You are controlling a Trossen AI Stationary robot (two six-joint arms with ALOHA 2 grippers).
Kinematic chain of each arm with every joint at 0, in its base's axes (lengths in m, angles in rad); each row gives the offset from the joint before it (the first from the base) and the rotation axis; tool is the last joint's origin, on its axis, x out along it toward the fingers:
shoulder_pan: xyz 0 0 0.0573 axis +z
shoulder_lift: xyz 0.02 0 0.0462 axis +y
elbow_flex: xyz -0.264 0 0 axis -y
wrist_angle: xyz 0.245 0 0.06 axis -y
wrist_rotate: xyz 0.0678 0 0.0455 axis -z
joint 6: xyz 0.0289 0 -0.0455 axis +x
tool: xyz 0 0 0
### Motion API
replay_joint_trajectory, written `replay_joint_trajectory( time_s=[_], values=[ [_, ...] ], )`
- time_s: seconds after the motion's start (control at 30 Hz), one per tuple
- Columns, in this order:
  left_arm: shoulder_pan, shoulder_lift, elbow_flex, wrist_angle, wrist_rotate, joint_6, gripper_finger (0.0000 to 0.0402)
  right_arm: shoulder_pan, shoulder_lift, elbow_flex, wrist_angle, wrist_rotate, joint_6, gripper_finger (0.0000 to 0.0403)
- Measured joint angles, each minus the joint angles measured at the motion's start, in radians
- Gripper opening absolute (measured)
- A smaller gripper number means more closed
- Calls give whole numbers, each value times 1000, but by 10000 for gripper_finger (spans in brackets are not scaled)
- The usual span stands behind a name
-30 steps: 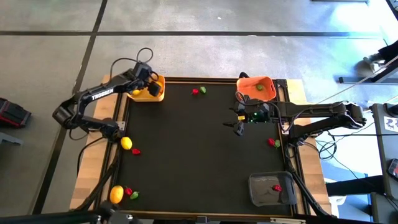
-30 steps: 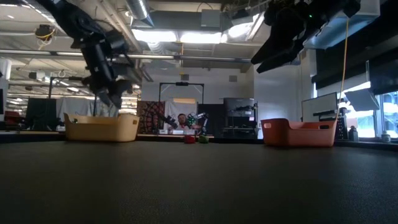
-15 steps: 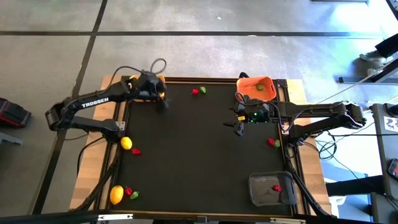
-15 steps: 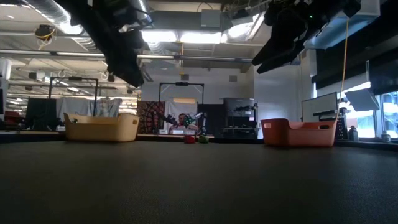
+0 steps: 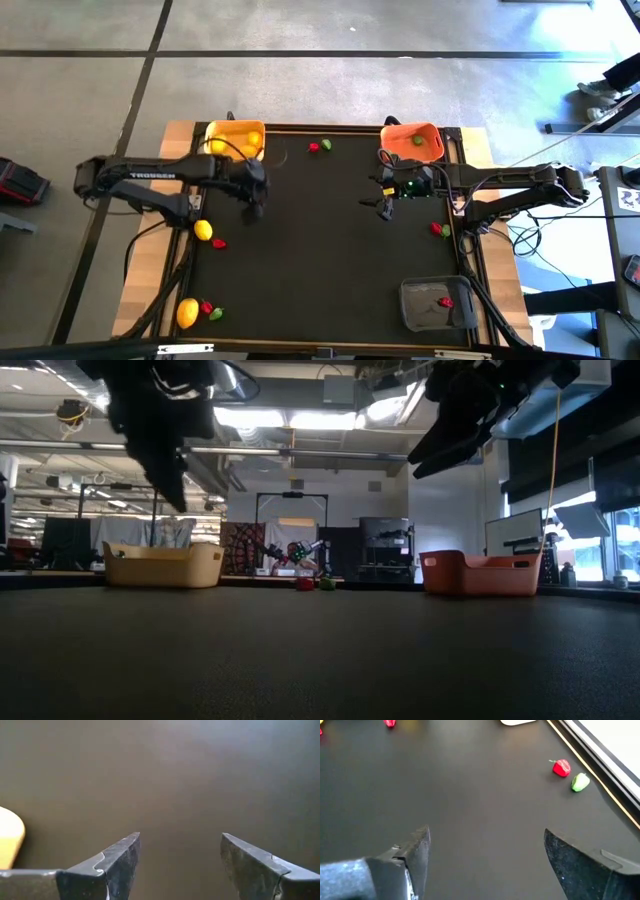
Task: Sort produce into baskets
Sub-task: Put the lemon into the yellow bin
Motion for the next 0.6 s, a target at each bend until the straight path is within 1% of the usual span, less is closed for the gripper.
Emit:
replay_joint_trajectory(
  time_s=[0.33,0.47,0.6],
  values=[
    [-195,0,0,-179,0,-34,265,0,0,0,-8,1,-18,319],
    [-250,1,0,-260,-1,-93,265,0,0,0,-7,8,-24,319],
    [-302,1,0,-381,-1,-158,265,0,0,0,-7,9,-24,319]
  ],
)
